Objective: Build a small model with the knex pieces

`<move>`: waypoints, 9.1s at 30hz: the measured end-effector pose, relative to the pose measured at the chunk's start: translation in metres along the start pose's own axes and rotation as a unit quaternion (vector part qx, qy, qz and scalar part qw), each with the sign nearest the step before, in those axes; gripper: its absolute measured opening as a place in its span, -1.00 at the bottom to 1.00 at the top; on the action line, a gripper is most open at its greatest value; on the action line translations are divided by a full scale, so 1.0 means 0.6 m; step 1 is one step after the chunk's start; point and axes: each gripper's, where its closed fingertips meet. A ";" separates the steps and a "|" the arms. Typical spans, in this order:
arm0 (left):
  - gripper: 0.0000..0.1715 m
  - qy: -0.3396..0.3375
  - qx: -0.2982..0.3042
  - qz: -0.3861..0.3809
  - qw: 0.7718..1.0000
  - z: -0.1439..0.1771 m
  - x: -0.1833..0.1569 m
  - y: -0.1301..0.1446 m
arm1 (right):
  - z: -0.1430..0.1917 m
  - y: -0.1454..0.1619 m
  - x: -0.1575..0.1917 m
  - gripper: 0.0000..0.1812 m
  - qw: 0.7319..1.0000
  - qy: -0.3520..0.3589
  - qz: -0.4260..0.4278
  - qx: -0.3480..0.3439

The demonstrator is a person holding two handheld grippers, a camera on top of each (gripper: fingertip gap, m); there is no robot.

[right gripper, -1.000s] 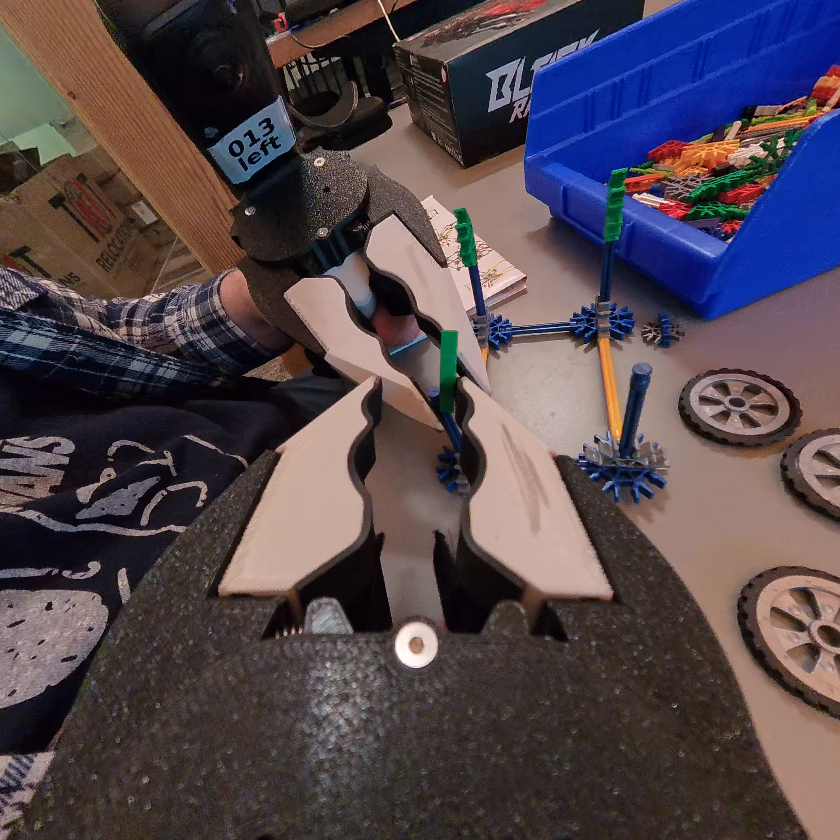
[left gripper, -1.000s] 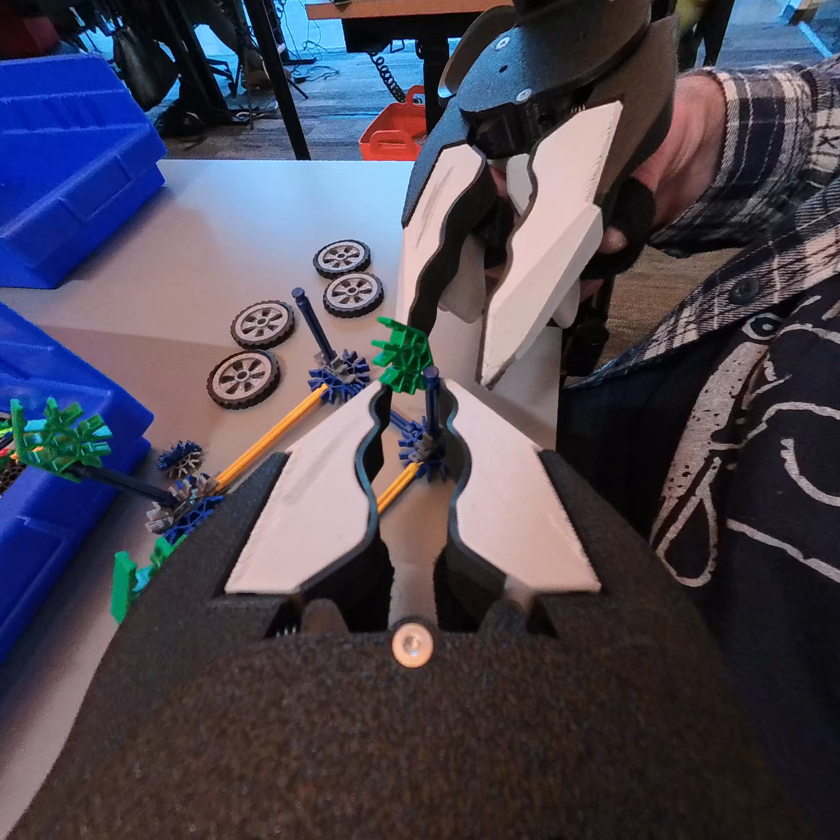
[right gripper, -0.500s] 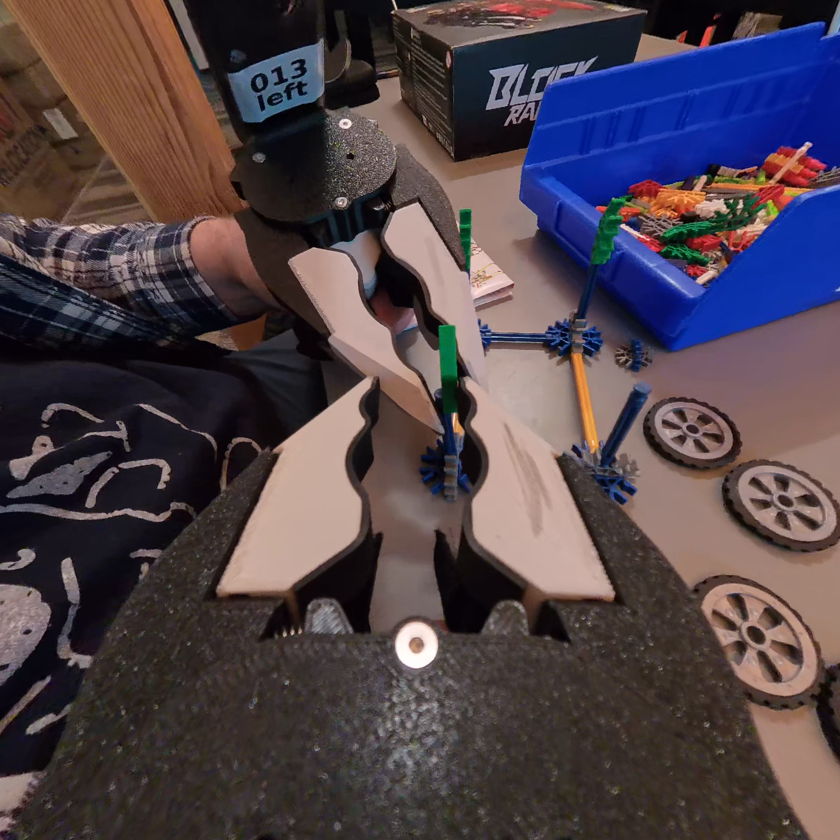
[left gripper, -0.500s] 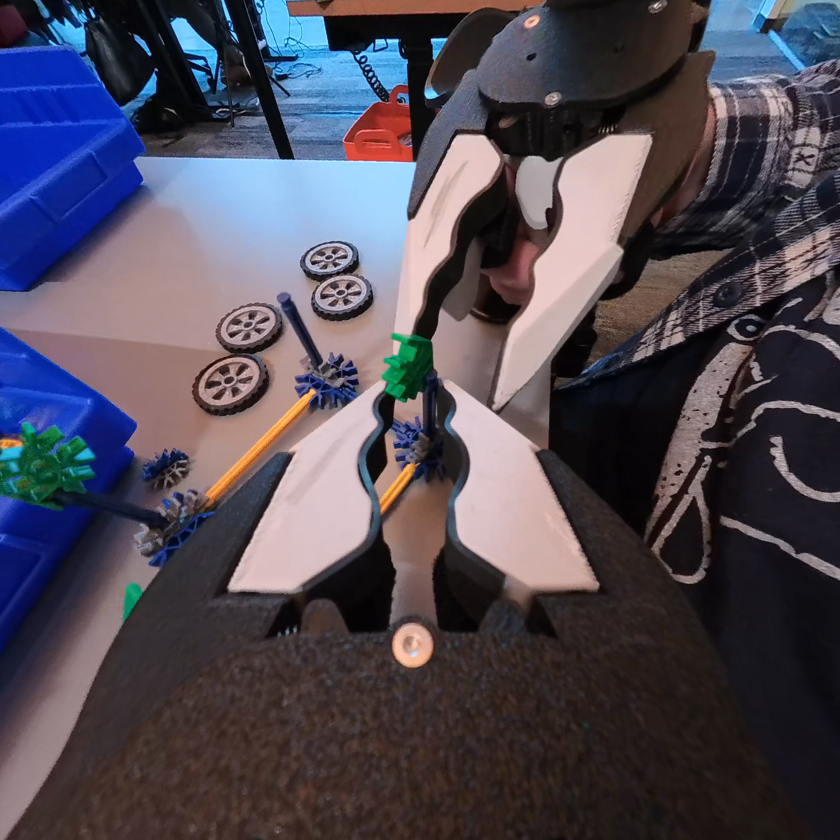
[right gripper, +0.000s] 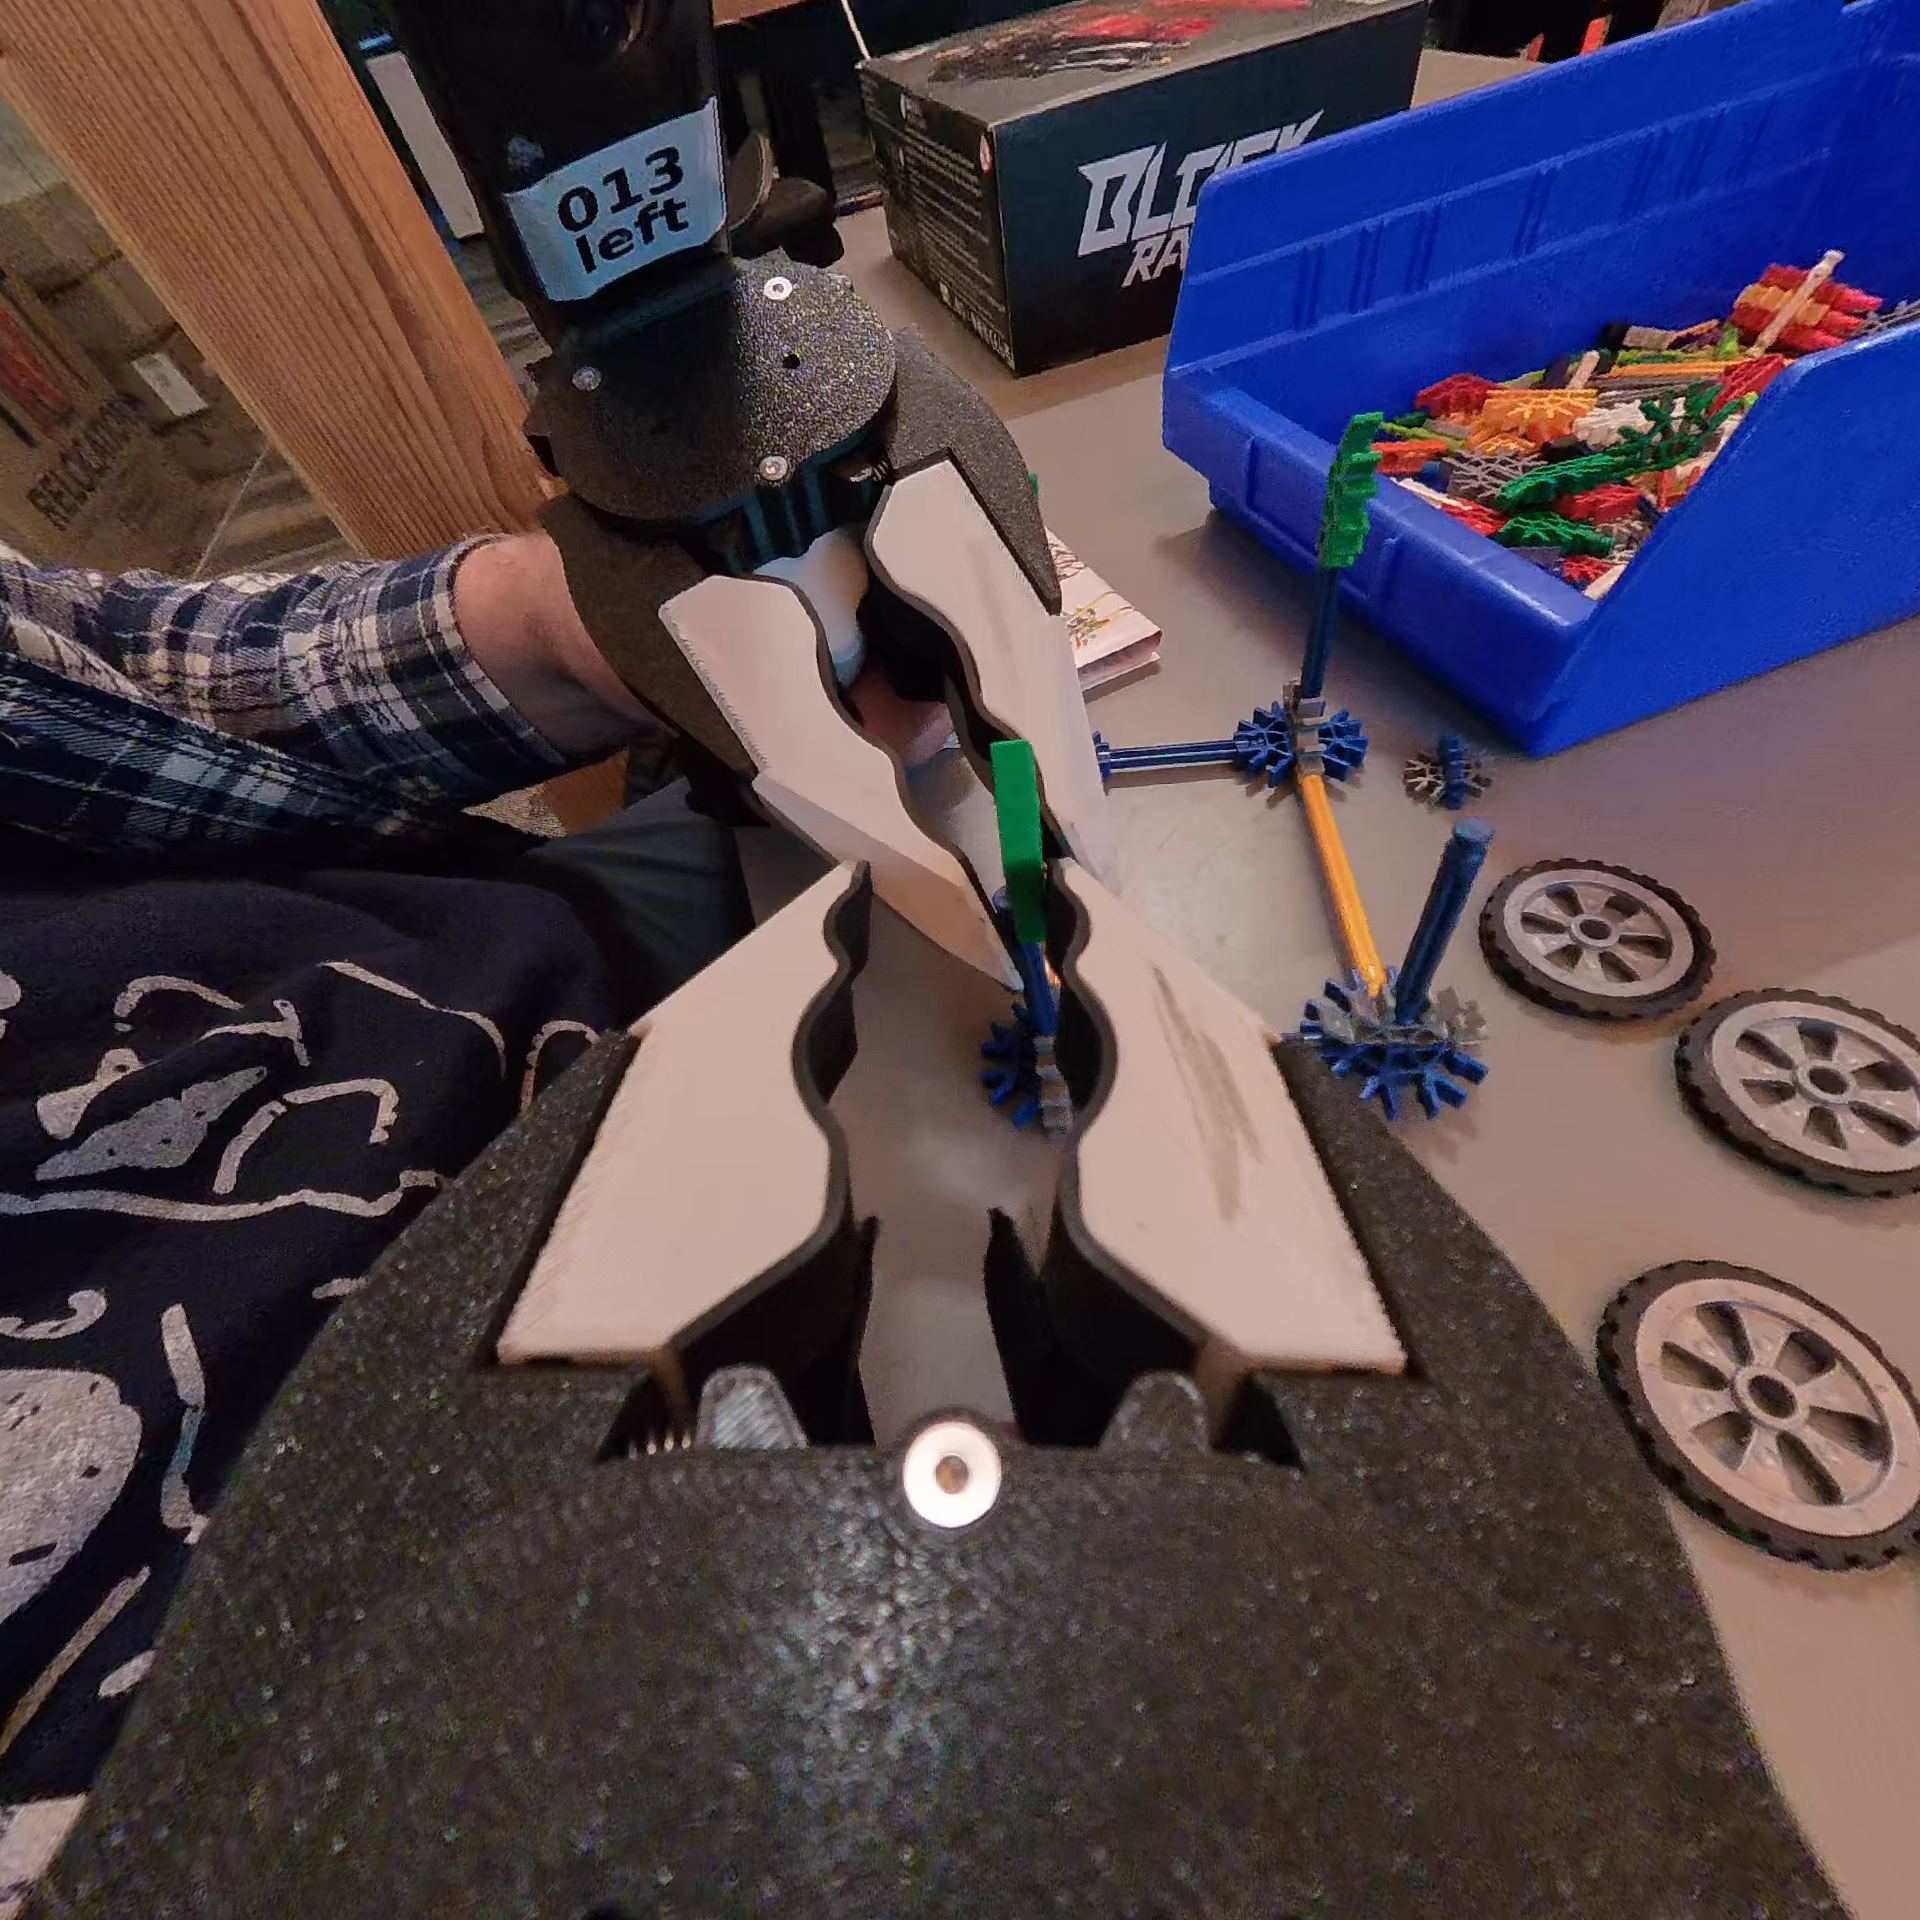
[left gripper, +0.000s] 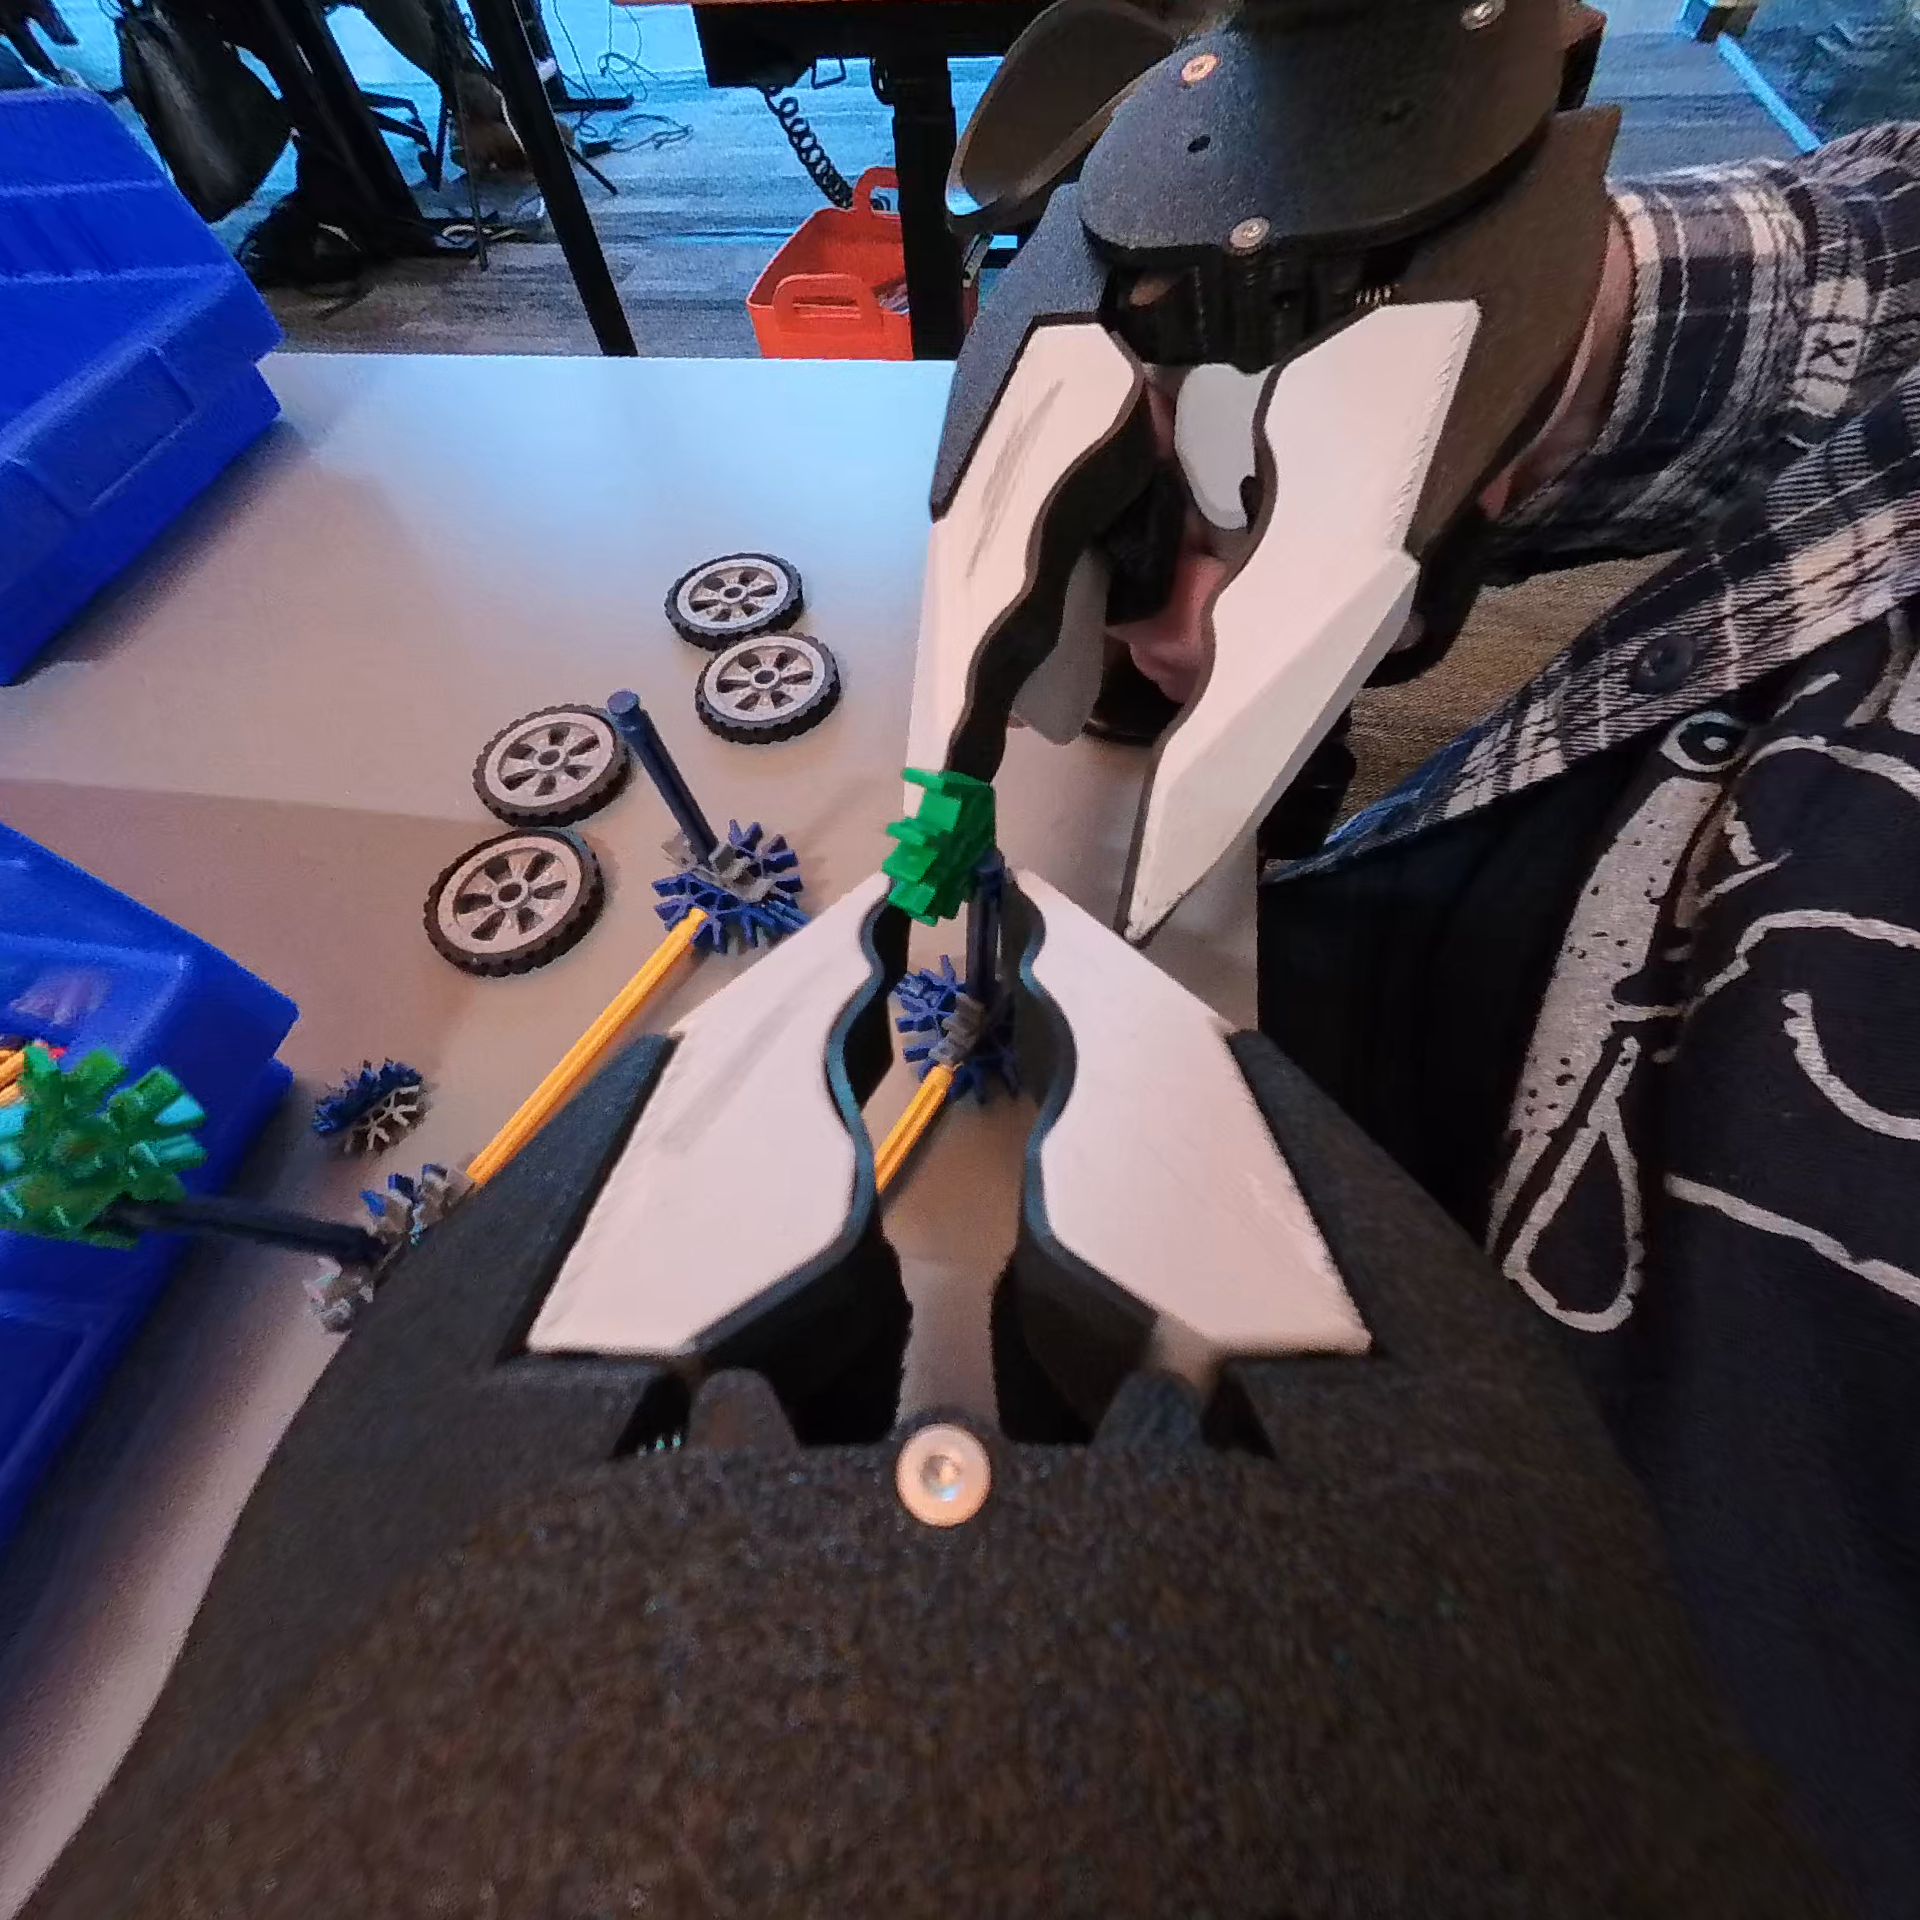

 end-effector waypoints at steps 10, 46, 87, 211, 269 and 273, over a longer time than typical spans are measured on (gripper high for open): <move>-0.90 0.017 0.005 0.007 1.000 -0.002 -0.001 0.000 | 0.002 0.000 -0.001 -0.72 1.000 -0.004 -0.002 -0.002; -0.65 0.012 0.071 -0.034 0.997 0.111 0.011 -0.019 | -0.022 0.027 -0.055 -0.69 0.996 0.026 0.053 0.073; -1.00 -0.190 0.345 0.027 0.919 0.091 0.494 0.000 | -0.018 0.014 -0.081 -0.73 0.999 0.029 -0.006 0.039; -0.97 0.008 -0.117 0.144 0.983 0.203 0.242 -0.205 | -0.111 -0.269 -0.255 -0.82 0.990 0.081 0.094 -0.062; -0.96 0.163 -0.284 0.173 0.929 0.167 0.160 -0.282 | -0.022 -0.287 -0.174 -0.77 0.962 -0.015 -0.102 -0.252; -0.96 0.152 -0.270 0.157 0.938 0.165 0.160 -0.278 | 0.006 -0.296 -0.196 -0.78 0.959 0.028 -0.080 -0.271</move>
Point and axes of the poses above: each gripper's, where its closed fingertips meet, z back along the fingers, y out of its underside, x = y × z across the jaws, and after that the axes turned 10 degrees about z, right-handed
